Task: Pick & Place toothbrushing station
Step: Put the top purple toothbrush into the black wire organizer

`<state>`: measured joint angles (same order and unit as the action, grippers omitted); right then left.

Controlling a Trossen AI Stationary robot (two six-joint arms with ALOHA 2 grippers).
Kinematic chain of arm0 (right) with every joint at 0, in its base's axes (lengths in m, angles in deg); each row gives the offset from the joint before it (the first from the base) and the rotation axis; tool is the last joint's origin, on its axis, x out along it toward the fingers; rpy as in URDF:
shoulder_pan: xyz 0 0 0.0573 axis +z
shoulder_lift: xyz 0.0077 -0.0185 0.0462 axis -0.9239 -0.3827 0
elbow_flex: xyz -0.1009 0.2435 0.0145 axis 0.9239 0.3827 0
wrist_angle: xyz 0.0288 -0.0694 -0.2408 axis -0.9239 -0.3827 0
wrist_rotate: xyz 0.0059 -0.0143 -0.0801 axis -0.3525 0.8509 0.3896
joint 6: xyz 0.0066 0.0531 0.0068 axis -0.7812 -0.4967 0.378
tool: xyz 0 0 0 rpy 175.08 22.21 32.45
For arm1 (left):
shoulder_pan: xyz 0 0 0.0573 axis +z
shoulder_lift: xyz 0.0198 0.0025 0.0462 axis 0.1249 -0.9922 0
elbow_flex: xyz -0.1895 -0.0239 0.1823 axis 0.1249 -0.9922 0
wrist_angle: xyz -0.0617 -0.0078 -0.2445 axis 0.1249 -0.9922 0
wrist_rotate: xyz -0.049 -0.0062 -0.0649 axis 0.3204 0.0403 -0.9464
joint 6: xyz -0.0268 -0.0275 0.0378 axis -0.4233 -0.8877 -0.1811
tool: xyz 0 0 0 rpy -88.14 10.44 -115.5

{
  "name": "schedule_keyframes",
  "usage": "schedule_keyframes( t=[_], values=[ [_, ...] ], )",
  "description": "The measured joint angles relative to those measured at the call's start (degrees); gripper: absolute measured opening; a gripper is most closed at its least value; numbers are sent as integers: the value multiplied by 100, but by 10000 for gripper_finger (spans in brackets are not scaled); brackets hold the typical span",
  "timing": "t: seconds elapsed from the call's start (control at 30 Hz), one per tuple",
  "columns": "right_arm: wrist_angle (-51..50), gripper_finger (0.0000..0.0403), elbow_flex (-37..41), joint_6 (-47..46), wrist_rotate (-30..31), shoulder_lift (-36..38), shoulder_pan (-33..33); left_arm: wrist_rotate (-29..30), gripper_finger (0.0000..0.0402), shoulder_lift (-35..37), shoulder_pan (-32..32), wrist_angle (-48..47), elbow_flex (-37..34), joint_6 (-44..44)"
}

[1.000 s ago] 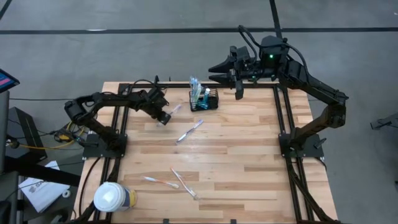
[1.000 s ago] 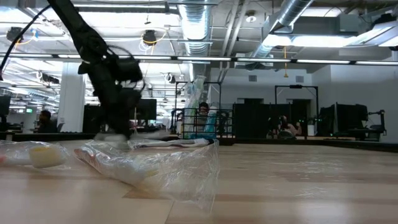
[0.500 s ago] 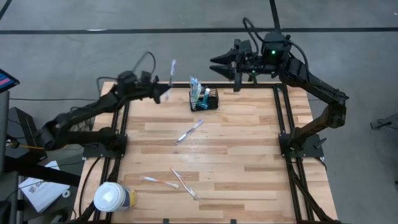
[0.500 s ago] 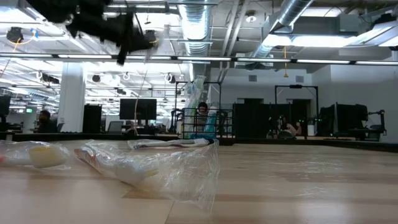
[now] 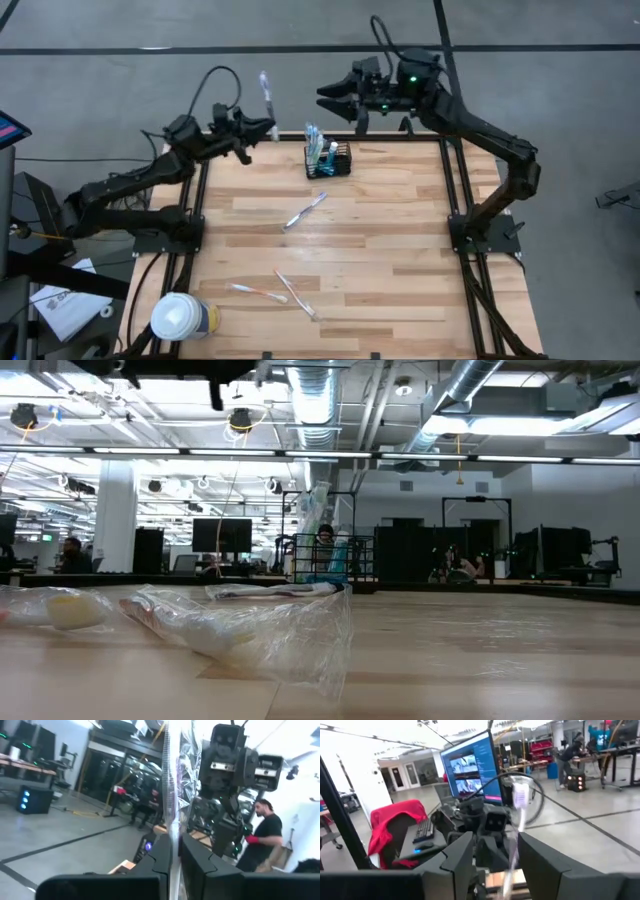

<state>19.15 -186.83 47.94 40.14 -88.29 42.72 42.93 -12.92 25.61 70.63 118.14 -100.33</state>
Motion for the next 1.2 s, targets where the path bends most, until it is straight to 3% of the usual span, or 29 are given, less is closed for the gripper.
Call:
schedule_keyframes(
  t=[0.47,0.87,1.2],
  values=[
    [351,158,-9,-147,13,-173,-7,-681,12,-1693,-585,64,1612,422],
    [351,153,-9,-127,15,-173,-7,-846,11,-1932,-675,54,1816,388],
    [351,120,-9,-129,-44,-171,0,-844,11,-1932,-675,59,1816,295]
  ],
)
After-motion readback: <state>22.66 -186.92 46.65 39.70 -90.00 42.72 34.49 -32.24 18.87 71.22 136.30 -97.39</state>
